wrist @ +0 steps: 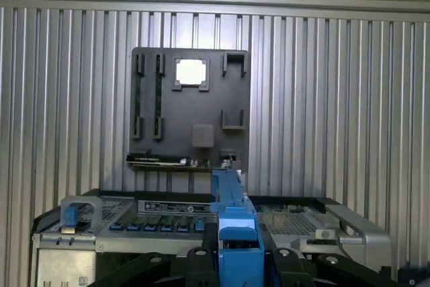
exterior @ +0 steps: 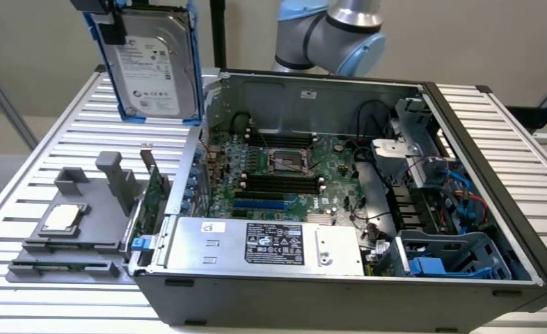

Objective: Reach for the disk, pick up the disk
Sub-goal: 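Pick up the disk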

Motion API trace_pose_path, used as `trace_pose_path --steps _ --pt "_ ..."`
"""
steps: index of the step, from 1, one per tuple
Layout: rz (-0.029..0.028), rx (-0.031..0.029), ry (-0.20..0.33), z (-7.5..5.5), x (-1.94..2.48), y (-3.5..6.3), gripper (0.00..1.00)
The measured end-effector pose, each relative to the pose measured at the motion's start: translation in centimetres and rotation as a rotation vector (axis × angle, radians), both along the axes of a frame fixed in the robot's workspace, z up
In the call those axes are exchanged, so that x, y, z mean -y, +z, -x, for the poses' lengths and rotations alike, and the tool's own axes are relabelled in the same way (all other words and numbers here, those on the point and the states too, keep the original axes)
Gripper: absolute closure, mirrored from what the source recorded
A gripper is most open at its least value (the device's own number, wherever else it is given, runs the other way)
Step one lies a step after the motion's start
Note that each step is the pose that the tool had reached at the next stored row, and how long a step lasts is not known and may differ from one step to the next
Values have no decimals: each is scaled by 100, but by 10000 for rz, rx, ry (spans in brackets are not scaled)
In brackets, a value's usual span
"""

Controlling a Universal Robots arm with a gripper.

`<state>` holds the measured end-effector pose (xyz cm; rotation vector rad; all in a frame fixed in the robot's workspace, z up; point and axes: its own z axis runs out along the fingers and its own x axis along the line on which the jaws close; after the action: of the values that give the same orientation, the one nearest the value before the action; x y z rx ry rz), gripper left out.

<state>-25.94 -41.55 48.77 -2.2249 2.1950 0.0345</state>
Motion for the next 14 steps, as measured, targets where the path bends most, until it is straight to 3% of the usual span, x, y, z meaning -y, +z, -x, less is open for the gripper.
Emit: trace_pose_path --steps 14 --pt "-22 -128 0 -574 169 39 67"
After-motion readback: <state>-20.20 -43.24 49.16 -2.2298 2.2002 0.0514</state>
